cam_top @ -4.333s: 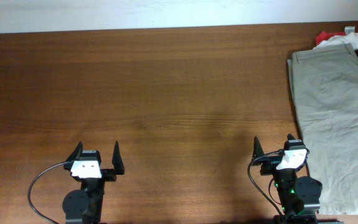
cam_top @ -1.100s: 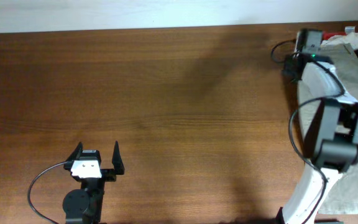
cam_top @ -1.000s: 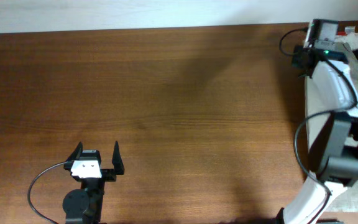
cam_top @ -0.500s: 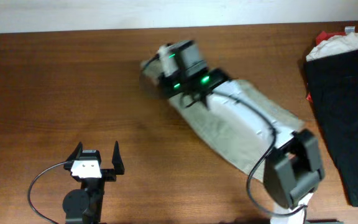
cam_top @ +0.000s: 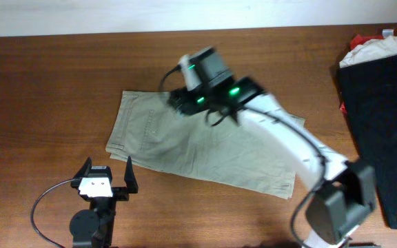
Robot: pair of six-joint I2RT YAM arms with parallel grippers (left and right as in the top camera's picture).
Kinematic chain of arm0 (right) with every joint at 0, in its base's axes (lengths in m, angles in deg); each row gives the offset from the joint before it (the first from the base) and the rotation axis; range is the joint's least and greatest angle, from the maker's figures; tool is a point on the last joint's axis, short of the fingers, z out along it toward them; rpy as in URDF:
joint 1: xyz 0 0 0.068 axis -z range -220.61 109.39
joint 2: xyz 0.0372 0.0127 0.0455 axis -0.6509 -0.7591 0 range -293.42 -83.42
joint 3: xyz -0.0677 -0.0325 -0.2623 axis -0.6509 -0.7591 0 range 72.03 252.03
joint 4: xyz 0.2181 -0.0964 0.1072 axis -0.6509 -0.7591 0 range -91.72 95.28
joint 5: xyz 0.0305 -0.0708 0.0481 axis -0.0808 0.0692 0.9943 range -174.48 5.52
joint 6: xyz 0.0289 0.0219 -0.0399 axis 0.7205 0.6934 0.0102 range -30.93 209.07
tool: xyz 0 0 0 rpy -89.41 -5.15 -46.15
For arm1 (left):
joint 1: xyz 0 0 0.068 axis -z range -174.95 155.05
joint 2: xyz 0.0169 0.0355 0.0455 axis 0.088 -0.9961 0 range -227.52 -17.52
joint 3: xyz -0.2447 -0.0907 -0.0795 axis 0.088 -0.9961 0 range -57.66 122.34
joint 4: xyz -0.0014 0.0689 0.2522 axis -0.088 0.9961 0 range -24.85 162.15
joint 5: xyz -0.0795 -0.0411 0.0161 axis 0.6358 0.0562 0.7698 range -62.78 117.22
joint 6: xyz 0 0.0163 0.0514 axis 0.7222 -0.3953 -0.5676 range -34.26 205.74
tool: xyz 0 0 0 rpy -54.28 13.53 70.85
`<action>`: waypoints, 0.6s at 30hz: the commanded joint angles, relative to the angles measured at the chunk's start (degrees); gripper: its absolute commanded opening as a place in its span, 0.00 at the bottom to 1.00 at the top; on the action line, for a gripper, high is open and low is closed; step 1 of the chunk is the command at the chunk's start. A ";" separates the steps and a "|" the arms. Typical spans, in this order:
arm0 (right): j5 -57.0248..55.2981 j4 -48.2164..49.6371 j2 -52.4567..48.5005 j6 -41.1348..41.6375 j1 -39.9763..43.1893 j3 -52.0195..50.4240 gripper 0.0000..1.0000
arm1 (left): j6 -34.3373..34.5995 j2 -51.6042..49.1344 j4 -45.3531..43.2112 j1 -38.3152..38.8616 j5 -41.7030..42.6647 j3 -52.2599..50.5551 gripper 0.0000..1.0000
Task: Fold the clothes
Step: 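Grasp the khaki shorts with the right gripper and drag them to table center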
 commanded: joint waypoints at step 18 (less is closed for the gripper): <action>-5.90 -19.17 4.00 3.61 40.98 -25.09 0.92 | 0.74 0.33 0.09 0.35 -0.24 -0.31 0.99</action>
